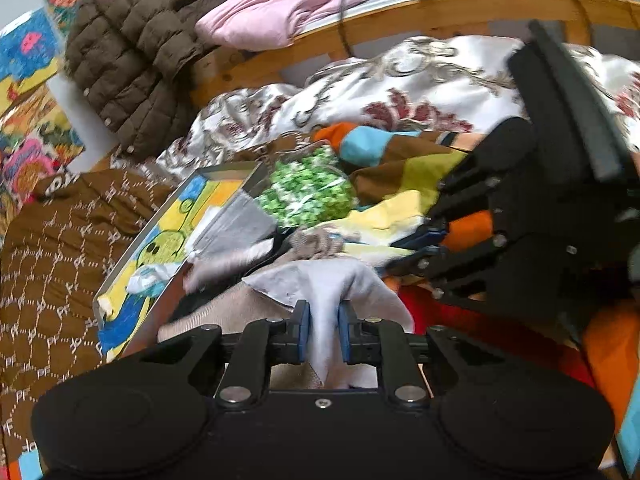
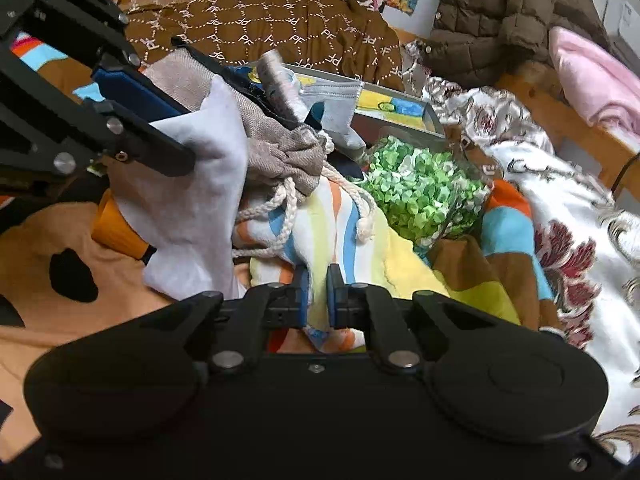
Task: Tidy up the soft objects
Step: 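Grasp a white cloth with the left tool while the right tool grasps striped fabric, then lift and carry the white cloth and striped fabric with both tools to the tray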
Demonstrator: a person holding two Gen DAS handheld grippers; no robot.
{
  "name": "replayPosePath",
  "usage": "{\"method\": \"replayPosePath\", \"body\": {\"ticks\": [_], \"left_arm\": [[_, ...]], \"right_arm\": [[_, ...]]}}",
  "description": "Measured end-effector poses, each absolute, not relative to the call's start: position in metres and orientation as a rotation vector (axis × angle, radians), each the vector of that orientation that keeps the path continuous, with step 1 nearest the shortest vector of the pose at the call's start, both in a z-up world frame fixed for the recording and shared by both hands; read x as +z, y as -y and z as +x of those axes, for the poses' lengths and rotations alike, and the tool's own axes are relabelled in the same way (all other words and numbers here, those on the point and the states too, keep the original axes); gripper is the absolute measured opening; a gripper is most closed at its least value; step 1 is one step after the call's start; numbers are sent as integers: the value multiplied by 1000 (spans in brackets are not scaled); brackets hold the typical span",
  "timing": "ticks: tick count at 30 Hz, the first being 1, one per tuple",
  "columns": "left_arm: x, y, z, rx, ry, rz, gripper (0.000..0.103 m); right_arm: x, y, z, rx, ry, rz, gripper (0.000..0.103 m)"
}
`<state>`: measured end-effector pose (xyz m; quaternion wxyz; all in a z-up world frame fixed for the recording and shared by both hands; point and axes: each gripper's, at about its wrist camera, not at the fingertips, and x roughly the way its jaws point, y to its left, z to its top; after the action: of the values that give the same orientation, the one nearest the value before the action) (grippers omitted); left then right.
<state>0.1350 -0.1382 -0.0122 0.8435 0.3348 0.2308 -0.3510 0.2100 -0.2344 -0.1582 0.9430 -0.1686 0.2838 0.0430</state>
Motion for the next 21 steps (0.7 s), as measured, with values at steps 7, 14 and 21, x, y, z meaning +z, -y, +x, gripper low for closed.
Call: {"method": "replayPosePath", "body": {"ticks": [7,14,21], "left_arm": [[-20,139,112,-802,-440,791,12],[-15,139,98,-856,-412,780,2],[-1,136,95,-853,-527,660,1]], "right_arm": [[-156,230,207,84,-573,-357,4],[-150,237,200,66,-545,-336,3],[-132,242,178,14,-474,-334,2]]}}
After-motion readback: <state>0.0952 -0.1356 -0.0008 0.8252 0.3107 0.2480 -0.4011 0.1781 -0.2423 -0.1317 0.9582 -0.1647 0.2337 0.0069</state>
